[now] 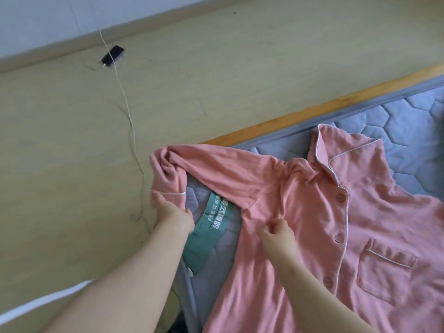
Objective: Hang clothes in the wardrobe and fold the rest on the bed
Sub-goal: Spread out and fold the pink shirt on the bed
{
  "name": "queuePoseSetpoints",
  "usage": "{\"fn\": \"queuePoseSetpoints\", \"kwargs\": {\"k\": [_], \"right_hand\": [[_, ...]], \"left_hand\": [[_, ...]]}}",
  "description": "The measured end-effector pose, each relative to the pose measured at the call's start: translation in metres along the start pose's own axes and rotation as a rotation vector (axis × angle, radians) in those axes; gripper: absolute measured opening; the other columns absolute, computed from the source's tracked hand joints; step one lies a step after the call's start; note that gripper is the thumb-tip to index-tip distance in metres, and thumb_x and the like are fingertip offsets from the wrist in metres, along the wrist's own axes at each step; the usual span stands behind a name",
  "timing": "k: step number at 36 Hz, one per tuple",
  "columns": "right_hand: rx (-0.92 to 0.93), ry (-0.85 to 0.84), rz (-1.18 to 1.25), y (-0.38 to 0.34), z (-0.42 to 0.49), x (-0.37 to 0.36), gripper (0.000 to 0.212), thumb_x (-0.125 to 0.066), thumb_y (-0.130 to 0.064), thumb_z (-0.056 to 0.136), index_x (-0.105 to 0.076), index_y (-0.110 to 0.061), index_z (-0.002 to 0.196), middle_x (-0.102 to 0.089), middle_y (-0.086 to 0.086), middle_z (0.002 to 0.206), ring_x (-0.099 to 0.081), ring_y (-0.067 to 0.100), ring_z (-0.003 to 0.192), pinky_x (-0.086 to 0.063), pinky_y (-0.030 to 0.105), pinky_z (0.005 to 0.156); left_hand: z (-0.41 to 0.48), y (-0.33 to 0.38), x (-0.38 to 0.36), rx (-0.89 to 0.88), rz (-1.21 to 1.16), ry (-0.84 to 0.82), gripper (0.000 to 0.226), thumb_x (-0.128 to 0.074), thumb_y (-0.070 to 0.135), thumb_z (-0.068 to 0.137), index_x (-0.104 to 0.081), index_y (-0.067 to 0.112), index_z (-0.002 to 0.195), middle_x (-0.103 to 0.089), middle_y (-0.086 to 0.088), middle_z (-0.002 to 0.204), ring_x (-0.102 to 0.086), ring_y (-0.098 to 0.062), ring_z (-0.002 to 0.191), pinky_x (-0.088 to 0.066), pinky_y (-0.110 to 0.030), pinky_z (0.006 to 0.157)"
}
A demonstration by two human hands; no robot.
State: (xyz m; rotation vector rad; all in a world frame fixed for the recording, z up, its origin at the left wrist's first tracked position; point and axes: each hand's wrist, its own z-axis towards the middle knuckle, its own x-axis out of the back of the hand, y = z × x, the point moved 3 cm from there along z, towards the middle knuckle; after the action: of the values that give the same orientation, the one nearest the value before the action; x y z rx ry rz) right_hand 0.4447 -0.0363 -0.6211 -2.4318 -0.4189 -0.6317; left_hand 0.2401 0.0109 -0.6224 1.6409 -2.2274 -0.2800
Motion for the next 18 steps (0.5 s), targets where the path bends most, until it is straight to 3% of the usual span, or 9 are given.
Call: {"fn": "queuePoseSetpoints", "kwargs": {"k": [1,3,5,7,9,13,16,18], "right_hand": [[-0.008,0.007,0.001,0.0,0.0,0.0,0.036,-0.052,-0.02,0.088,-0.05,-0.012,0.123,-0.053,0.007,0.124,-0.057,0.023,0.1,-0.044,0.03,0.08],[-0.031,0.016,0.021,0.003,0.002,0.002,0.039,-0.054,-0.024,0.087,-0.049,-0.014,0.124,-0.055,0.007,0.122,-0.06,0.026,0.101,-0.048,0.034,0.087],[-0.041,0.015,0.052,0.005,0.004,0.002,0.039,-0.054,-0.024,0.086,-0.05,-0.014,0.123,-0.056,0.007,0.119,-0.062,0.027,0.096,-0.051,0.034,0.083],[-0.051,0.014,0.07,0.005,0.004,0.002,0.039,-0.054,-0.023,0.086,-0.05,-0.013,0.124,-0.057,0.008,0.117,-0.063,0.027,0.092,-0.052,0.034,0.079],[-0.063,0.008,0.082,0.004,0.001,0.005,0.04,-0.054,-0.021,0.086,-0.05,-0.013,0.125,-0.057,0.007,0.115,-0.063,0.026,0.09,-0.051,0.033,0.075],[-0.085,-0.01,0.132,0.007,-0.003,0.017,0.036,-0.05,-0.015,0.089,-0.045,-0.014,0.125,-0.055,-0.001,0.094,-0.056,0.017,0.075,-0.042,0.027,0.061],[-0.118,0.017,0.13,0.013,-0.004,0.027,0.046,-0.049,-0.02,0.089,-0.038,-0.012,0.133,-0.062,0.008,0.103,-0.061,0.028,0.091,-0.048,0.032,0.08],[-0.134,0.023,0.143,0.016,-0.004,0.031,0.05,-0.05,-0.025,0.089,-0.037,-0.012,0.136,-0.062,0.011,0.112,-0.061,0.032,0.101,-0.047,0.033,0.085]], "left_hand": [[0.003,0.003,0.0,0.019,0.012,-0.008,0.049,-0.062,0.056,0.077,-0.056,0.03,0.119,-0.056,0.014,0.103,-0.055,-0.004,0.085,-0.037,-0.015,0.053],[0.004,0.009,-0.003,0.014,0.065,-0.095,0.03,-0.062,0.037,0.083,-0.059,0.031,0.112,-0.056,0.015,0.092,-0.05,-0.002,0.071,-0.035,-0.015,0.049],[-0.004,0.014,-0.008,-0.044,0.115,-0.167,0.016,-0.059,0.026,0.087,-0.056,0.028,0.103,-0.056,0.01,0.104,-0.055,-0.004,0.084,-0.04,-0.015,0.056],[-0.01,0.024,-0.015,-0.251,0.167,-0.182,0.029,-0.056,0.02,0.091,-0.055,0.017,0.12,-0.057,-0.001,0.123,-0.058,-0.015,0.107,-0.05,-0.023,0.077],[-0.024,0.041,-0.025,-0.546,0.144,-0.139,0.038,-0.055,0.013,0.091,-0.05,0.01,0.129,-0.056,-0.006,0.129,-0.059,-0.02,0.108,-0.049,-0.028,0.089],[-0.071,0.087,-0.039,-1.0,0.19,-0.051,0.033,-0.051,0.01,0.089,-0.05,0.005,0.122,-0.059,-0.008,0.122,-0.057,-0.022,0.11,-0.042,-0.017,0.079],[-0.113,0.121,-0.046,-1.245,0.362,-0.019,0.028,-0.05,0.012,0.089,-0.055,0.011,0.117,-0.06,0.003,0.108,-0.057,-0.018,0.105,-0.037,-0.015,0.072],[-0.14,0.133,-0.053,-1.447,0.695,-0.003,0.025,-0.048,0.012,0.091,-0.059,0.015,0.113,-0.062,-0.004,0.111,-0.056,-0.027,0.106,-0.038,-0.025,0.074]]}}
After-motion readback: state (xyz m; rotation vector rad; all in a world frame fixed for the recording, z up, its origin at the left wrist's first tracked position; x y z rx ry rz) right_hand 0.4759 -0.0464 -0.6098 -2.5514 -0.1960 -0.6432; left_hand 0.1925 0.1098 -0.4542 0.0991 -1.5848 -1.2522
